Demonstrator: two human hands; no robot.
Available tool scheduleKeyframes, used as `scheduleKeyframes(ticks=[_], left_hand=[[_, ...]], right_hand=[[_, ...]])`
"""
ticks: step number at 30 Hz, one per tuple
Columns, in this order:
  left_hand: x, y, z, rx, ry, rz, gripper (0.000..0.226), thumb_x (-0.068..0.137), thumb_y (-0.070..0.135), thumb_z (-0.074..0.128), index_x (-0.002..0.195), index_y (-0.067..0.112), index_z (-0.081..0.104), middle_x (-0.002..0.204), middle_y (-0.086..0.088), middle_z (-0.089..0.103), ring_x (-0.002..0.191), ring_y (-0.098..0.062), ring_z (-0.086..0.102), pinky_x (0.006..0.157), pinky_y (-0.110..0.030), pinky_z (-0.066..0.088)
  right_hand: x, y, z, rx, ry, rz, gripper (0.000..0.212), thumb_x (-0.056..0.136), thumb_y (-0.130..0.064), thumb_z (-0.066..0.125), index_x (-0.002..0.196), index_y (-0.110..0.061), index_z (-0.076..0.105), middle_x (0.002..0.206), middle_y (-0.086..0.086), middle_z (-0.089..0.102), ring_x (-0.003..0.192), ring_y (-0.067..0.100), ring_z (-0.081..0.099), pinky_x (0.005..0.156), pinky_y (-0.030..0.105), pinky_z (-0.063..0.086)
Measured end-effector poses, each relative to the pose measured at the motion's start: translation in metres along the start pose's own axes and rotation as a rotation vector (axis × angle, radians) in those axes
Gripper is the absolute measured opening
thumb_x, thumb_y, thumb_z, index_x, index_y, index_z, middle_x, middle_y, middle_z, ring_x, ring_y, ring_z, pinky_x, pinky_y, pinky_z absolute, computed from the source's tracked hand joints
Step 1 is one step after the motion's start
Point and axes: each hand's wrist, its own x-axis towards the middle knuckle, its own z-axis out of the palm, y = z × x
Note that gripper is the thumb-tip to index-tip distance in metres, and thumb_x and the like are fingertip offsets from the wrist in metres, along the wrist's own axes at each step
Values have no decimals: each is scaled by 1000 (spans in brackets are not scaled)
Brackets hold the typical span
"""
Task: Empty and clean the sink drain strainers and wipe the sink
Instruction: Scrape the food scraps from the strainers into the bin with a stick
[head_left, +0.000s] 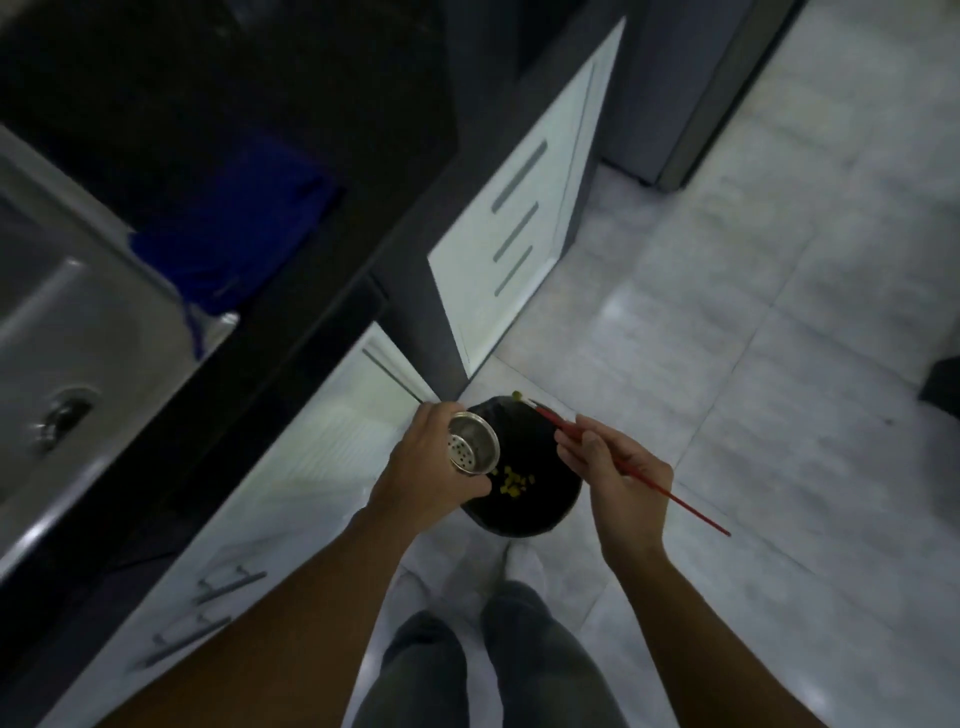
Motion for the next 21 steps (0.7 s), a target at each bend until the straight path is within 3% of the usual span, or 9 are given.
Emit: scheduleKeyframes(ticks=[4,8,13,16,18,21], left_hand=[[-26,24,-68,-63,238,39,89,52,42,88,129,34,45,120,13,52,108,-10,57,86,-27,55],[-56,34,-143,-151,490,64,82,52,50,79,127,31,53,117,13,56,108,-7,58,89,-18,48],[-96,10,-226,-206,693,4,76,56,36,82,126,32,54,118,8,59,109,-9,59,91,-30,50],[-118,-23,-262,-209,780,-71,80,56,34,86,129,31,53,124,9,56,111,2,52,95,-12,39],[-129,-48,-280,-207,848,-122,79,56,30,90,126,30,54,123,9,54,107,13,46,93,1,30],[-141,-86,-301,-262,889,-225,79,53,33,82,126,30,54,124,7,54,110,-1,50,92,-8,34]], right_hand=[[-22,-61,43,-19,-83,-140,19,97,-6,62,106,-11,77,101,5,78,95,25,76,92,52,58],[-48,-110,98,-42,-189,-275,20,98,-5,59,111,-7,74,100,4,79,94,20,76,87,45,61],[-78,-142,177,-19,-385,-422,20,97,-4,61,113,-3,74,100,8,78,96,21,76,88,36,61],[-95,-143,225,-65,-507,-477,20,97,-11,64,114,-10,75,99,2,79,96,19,76,89,35,60],[-106,-139,257,-142,-581,-524,21,97,-15,64,113,-23,76,100,-8,78,96,12,75,87,27,59],[-120,-131,301,-277,-662,-638,26,97,-14,62,116,-28,74,97,-17,76,87,3,73,77,14,55]])
